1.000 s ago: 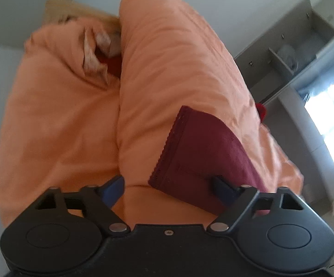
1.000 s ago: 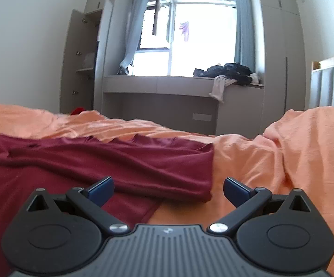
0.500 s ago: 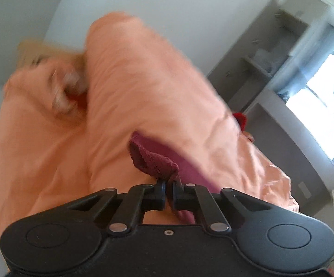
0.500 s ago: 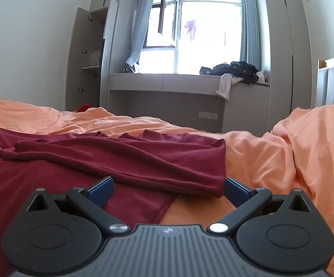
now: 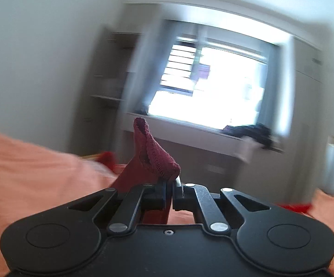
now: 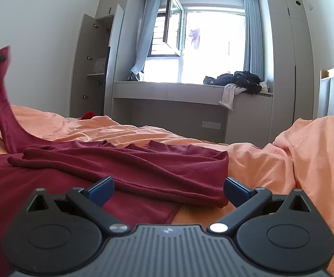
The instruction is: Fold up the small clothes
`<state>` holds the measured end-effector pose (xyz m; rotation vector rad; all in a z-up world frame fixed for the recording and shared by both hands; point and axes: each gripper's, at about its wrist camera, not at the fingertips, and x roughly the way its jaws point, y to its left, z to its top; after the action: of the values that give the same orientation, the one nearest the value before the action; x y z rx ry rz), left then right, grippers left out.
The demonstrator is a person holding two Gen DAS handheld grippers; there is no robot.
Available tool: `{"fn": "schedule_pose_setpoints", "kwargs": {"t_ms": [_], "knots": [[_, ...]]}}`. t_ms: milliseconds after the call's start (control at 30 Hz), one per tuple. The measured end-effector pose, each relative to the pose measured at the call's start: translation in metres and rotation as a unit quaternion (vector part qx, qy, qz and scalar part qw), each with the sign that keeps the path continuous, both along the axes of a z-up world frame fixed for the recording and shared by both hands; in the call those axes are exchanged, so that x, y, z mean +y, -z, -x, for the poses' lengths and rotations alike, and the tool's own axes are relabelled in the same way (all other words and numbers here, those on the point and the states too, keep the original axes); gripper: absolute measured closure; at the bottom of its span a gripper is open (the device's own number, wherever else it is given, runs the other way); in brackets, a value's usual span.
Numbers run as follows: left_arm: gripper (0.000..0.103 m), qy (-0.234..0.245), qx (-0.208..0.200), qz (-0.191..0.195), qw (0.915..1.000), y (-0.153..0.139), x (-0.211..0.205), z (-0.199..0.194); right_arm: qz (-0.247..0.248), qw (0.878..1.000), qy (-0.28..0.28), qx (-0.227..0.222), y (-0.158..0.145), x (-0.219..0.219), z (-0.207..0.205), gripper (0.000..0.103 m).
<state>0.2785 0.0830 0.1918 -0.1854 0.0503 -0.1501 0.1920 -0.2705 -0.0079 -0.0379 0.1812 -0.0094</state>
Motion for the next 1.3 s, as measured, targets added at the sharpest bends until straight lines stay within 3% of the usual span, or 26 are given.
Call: {"fn": "schedule_pose_setpoints", "kwargs": {"t_ms": [100, 233, 467, 600, 700, 733, 833, 933, 1033, 1100, 1200, 1300], "knots": [[0.099, 0.064, 0.003, -0.025, 0.9976, 0.006, -0.05, 0.006, -0.005, 1.0, 0.004, -0.003, -0.001, -0.002, 0.001, 0.0], [0.099, 0.151, 0.033, -0.046, 0.9869, 0.031, -0.109, 0.016, -0.003, 1.0, 0.016, -0.003, -0.003, -0.004, 0.003, 0.0], [0.098, 0.271, 0.125, -0.092, 0.95, 0.11, -0.183, 0.034, -0.008, 0.999, 0.033, -0.001, -0.003, -0.011, 0.005, 0.0], [0.085, 0.294, 0.172, -0.131, 0.9309, 0.15, -0.197, 0.043, -0.007, 0.999, 0.033, 0.002, -0.002, -0.011, 0.005, 0.0], [0.063, 0.301, 0.186, -0.139, 0.925, 0.163, -0.197, 0.05, -0.003, 1.0, 0.03, 0.003, -0.002, -0.009, 0.004, 0.0], [0.051, 0.302, 0.187, -0.134, 0.9253, 0.162, -0.189, 0.053, 0.0, 1.0, 0.029, 0.003, -0.001, -0.008, 0.004, 0.0], [0.03, 0.296, 0.189, -0.107, 0.9303, 0.154, -0.176, 0.05, 0.002, 1.0, 0.025, 0.0, -0.001, -0.005, 0.004, 0.0], [0.022, 0.264, 0.187, -0.081, 0.9429, 0.136, -0.149, 0.05, -0.002, 1.0, 0.018, -0.006, -0.002, -0.003, 0.006, 0.0], [0.008, 0.172, 0.175, -0.086, 0.9655, 0.123, -0.122, 0.037, 0.003, 1.0, 0.009, -0.018, -0.004, 0.003, 0.008, 0.0], [0.002, 0.095, 0.176, -0.1, 0.9746, 0.117, -0.106, 0.02, 0.006, 1.0, -0.002, -0.023, -0.005, 0.009, 0.009, 0.0], [0.002, 0.007, 0.172, -0.12, 0.9777, 0.112, -0.081, -0.016, 0.007, 0.999, -0.023, -0.028, -0.006, 0.018, 0.01, 0.0], [0.001, -0.042, 0.196, -0.143, 0.9693, 0.113, -0.063, -0.066, 0.009, 0.998, -0.042, -0.035, -0.007, 0.028, 0.01, 0.0]]}}
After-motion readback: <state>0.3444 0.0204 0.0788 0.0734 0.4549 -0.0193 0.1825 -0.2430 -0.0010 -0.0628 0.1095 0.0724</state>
